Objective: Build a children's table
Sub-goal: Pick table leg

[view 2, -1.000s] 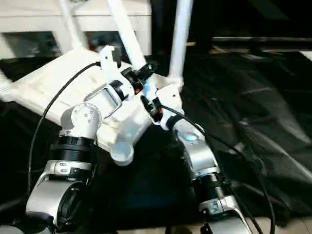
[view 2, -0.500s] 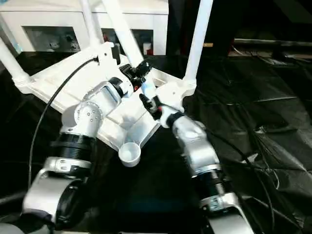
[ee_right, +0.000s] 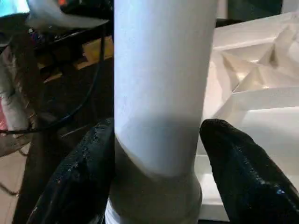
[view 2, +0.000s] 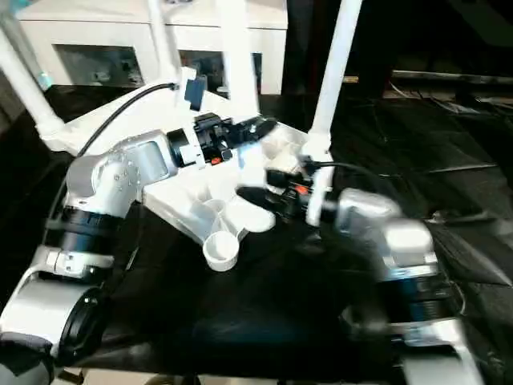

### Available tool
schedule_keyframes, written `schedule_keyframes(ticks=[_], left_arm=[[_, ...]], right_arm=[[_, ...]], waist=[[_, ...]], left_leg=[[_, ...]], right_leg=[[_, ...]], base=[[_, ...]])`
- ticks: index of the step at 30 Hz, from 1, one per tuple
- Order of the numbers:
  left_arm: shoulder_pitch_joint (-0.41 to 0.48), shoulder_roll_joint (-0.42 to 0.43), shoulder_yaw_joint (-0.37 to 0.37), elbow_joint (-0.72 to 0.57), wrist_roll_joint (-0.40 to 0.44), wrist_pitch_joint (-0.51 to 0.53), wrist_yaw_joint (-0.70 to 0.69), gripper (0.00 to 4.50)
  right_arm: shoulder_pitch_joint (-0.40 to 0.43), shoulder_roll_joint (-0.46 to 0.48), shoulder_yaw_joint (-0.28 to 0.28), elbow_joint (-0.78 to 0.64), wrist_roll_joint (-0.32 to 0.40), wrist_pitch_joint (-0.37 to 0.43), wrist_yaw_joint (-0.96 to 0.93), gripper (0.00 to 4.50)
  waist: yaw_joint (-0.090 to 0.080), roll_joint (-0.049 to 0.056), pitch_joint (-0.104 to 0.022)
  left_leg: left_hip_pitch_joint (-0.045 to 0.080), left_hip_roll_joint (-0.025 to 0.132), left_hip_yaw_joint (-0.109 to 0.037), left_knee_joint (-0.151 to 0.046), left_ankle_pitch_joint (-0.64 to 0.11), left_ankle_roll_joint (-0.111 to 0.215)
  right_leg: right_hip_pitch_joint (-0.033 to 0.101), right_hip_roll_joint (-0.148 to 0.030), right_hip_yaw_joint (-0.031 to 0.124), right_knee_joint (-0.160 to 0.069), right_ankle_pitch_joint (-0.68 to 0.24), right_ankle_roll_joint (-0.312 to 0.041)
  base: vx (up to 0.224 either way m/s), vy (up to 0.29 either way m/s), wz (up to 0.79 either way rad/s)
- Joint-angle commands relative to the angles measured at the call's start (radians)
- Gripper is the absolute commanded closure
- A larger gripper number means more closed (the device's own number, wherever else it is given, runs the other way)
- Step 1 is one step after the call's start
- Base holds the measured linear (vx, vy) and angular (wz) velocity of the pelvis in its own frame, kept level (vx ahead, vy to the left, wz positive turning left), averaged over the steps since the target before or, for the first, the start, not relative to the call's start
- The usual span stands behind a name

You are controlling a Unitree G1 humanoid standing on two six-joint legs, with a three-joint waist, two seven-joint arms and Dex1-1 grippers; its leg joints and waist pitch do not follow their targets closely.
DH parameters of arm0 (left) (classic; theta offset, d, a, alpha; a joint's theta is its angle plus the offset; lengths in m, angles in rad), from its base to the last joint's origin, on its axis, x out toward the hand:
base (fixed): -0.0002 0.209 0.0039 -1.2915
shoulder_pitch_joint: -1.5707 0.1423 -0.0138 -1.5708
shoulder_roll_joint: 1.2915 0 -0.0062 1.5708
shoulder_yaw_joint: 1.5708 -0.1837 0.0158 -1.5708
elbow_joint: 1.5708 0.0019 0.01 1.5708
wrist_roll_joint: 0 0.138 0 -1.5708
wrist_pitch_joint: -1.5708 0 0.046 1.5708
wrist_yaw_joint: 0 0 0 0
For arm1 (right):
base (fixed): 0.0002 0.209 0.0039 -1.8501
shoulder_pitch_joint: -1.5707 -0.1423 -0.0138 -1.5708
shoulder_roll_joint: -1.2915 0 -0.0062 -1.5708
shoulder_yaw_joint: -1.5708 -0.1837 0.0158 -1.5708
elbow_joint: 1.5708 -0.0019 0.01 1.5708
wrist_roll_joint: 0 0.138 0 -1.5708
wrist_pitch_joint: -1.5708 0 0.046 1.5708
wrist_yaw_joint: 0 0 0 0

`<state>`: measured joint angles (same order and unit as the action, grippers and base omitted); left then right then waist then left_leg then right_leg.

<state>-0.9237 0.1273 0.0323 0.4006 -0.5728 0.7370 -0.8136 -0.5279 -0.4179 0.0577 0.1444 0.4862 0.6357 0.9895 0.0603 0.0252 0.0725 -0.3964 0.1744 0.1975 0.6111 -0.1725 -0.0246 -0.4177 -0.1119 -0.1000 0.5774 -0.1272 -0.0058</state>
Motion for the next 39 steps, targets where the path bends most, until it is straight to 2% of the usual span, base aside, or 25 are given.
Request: schedule_keyframes(ticks=[1, 4, 10, 14, 17, 23, 24, 28, 31, 32, 33, 36, 39], left_arm=[[-0.029, 0.005, -0.006, -0.030, -0.029, 0.021, -0.037, 2.62], [-0.029, 0.008, -0.010, -0.031, -0.027, 0.022, -0.043, 2.62], [-0.024, 0.017, -0.026, -0.035, -0.017, 0.028, -0.069, 2.62], [-0.008, 0.033, -0.049, -0.061, -0.026, 0.041, -0.135, 2.62], [-0.004, 0.041, -0.058, -0.070, -0.030, 0.043, -0.160, 2.62], [0.000, 0.052, -0.075, -0.080, -0.031, 0.045, -0.209, 2.62], [0.001, 0.051, -0.074, -0.082, -0.033, 0.046, -0.210, 2.62], [0.000, 0.045, -0.066, -0.082, -0.037, 0.042, -0.207, 2.62], [-0.011, 0.031, -0.042, -0.066, -0.035, 0.020, -0.182, 2.62], [-0.018, 0.027, -0.030, -0.056, -0.034, 0.017, -0.168, 2.06], [-0.026, 0.021, -0.017, -0.042, -0.032, 0.009, -0.148, 1.92], [-0.038, 0.010, 0.008, -0.021, -0.028, -0.009, -0.115, 1.83], [-0.054, -0.001, 0.035, 0.003, -0.030, -0.011, -0.072, 1.51]], right_arm=[[-0.011, -0.011, 0.019, -0.011, -0.003, 0.034, -0.006, 1.48], [-0.014, -0.009, 0.023, -0.015, -0.001, 0.047, -0.007, 1.48], [-0.023, -0.011, 0.020, -0.018, 0.003, 0.068, -0.012, 1.48], [-0.034, -0.010, 0.012, -0.016, 0.013, 0.083, -0.007, 1.48], [-0.035, -0.016, 0.016, -0.015, 0.013, 0.085, 0.002, 1.48], [-0.031, -0.038, 0.036, -0.010, 0.015, 0.077, 0.051, 1.48], [-0.030, -0.036, 0.035, -0.009, 0.015, 0.077, 0.048, 1.77], [-0.023, -0.034, 0.042, -0.013, 0.017, 0.086, 0.053, 1.89], [-0.017, -0.029, 0.044, -0.020, 0.018, 0.090, 0.051, 2.25], [-0.017, -0.026, 0.046, -0.022, 0.017, 0.090, 0.048, 2.27], [-0.017, -0.023, 0.046, -0.022, 0.016, 0.089, 0.047, 2.33], [-0.020, -0.016, 0.048, -0.020, 0.015, 0.088, 0.040, 2.40], [-0.024, -0.009, 0.051, -0.019, 0.013, 0.085, 0.031, 2.47]], waist=[[0.005, -0.028, -0.084], [0.004, -0.029, -0.084], [0.006, -0.030, -0.085], [0.007, -0.030, -0.087], [0.008, -0.029, -0.090], [0.012, -0.029, -0.092], [0.012, -0.030, -0.092], [0.013, -0.030, -0.092], [0.014, -0.032, -0.091], [0.014, -0.031, -0.091], [0.016, -0.031, -0.091], [0.021, -0.032, -0.091], [0.022, -0.032, -0.091]], left_leg=[[0.023, 0.045, -0.024, -0.069, -0.223, 0.039], [0.027, 0.045, -0.025, -0.069, -0.235, 0.030], [0.025, 0.045, -0.026, -0.069, -0.229, 0.028], [0.024, 0.047, -0.025, -0.070, -0.212, 0.031], [0.021, 0.047, -0.024, -0.069, -0.183, 0.040], [0.022, 0.048, -0.022, -0.066, -0.159, 0.051], [0.023, 0.048, -0.021, -0.066, -0.160, 0.052], [0.021, 0.048, -0.022, -0.065, -0.157, 0.053], [0.022, 0.048, -0.021, -0.065, -0.164, 0.049], [0.023, 0.048, -0.022, -0.065, -0.164, 0.048], [0.025, 0.048, -0.022, -0.065, -0.169, 0.045], [0.025, 0.048, -0.021, -0.065, -0.178, 0.039], [0.025, 0.047, -0.022, -0.066, -0.182, 0.034]], right_leg=[[0.058, -0.048, 0.039, -0.073, -0.451, -0.153], [0.053, -0.048, 0.038, -0.080, -0.480, -0.138], [0.054, -0.047, 0.037, -0.079, -0.474, -0.132], [0.055, -0.047, 0.040, -0.072, -0.422, -0.153], [0.059, -0.047, 0.042, -0.062, -0.367, -0.176], [0.061, -0.048, 0.044, -0.054, -0.314, -0.206], [0.061, -0.048, 0.044, -0.055, -0.316, -0.206], [0.062, -0.048, 0.043, -0.055, -0.326, -0.200], [0.062, -0.048, 0.043, -0.058, -0.347, -0.194], [0.060, -0.047, 0.043, -0.058, -0.348, -0.191], [0.059, -0.048, 0.042, -0.060, -0.357, -0.188], [0.059, -0.048, 0.042, -0.062, -0.362, -0.189], [0.060, -0.047, 0.041, -0.061, -0.359, -0.185]], base=[[0.000, 0.000, 0.00], [0.000, 0.000, 0.00], [0.000, 0.000, 0.00], [0.000, 0.000, 0.00], [0.000, 0.000, 0.00], [0.000, 0.000, 0.00], [0.000, 0.000, 0.00], [0.000, 0.000, 0.00], [0.000, 0.000, 0.00], [0.000, 0.000, 0.00], [0.000, 0.000, 0.00], [0.000, 0.000, 0.00], [0.000, 0.000, 0.00]])
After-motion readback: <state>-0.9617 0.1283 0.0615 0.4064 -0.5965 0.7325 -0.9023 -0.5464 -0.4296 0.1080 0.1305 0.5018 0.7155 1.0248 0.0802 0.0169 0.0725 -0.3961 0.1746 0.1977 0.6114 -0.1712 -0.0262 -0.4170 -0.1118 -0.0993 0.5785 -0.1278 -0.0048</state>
